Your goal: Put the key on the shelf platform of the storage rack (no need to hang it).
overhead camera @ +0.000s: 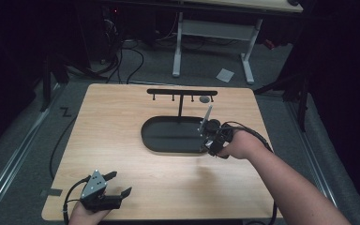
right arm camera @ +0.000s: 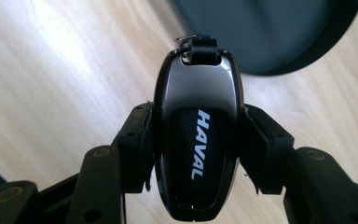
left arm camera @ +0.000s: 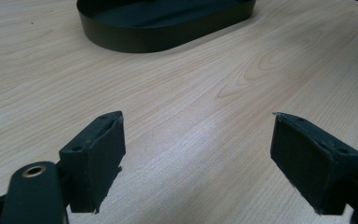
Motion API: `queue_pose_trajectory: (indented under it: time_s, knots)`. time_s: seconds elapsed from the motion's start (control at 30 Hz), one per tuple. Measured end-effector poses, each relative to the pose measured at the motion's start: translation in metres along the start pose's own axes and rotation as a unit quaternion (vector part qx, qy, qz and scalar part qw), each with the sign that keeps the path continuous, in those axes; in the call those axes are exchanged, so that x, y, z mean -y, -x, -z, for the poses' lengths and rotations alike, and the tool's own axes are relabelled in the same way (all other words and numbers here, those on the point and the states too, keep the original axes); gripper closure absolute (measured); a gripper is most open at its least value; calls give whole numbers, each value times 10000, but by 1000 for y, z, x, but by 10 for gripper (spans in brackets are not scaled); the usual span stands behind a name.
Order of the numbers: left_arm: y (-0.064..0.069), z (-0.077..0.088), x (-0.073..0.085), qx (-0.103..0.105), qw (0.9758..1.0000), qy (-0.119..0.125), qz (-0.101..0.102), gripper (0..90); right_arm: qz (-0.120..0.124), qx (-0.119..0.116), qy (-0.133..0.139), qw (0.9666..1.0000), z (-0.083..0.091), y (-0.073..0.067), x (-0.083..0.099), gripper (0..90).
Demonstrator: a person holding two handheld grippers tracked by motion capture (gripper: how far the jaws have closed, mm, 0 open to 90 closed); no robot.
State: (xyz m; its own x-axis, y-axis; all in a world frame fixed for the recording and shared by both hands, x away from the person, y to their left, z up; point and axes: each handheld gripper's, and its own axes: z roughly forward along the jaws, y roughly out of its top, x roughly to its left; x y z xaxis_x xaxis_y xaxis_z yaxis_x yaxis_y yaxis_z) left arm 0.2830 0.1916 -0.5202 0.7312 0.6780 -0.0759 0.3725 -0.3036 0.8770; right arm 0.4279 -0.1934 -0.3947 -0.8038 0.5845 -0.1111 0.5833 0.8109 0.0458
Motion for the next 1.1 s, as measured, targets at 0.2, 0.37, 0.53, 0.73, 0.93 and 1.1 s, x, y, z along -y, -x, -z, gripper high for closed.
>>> queue_pose_trajectory:
  time_s: [0.2, 0.37, 0.53, 0.73, 0.93, 1.1]
  knots:
    - [0, 0, 1, 29, 10000, -53, -10, 186, -45, 37, 40, 10000, 2, 9, -22, 489]
    - [1, -1, 0, 52, 9999, -74, -53, 186, -7, 70, 86, 9999, 3, 13, -41, 489]
    - [0, 0, 0, 55, 10000, -59, -54, 186, 11, 73, 144, 9999, 0, 16, -59, 489]
    - [1, -1, 1, 83, 9999, -73, -54, 186, 10, -34, 144, 9999, -12, 18, -77, 489]
    - [0, 0, 1, 84, 9999, -78, -37, 186, 55, -67, 161, 9998, -24, 16, -94, 489]
    - [0, -1, 1, 79, 9999, -74, -33, 186, 126, -82, 131, 9998, -37, 15, -106, 489]
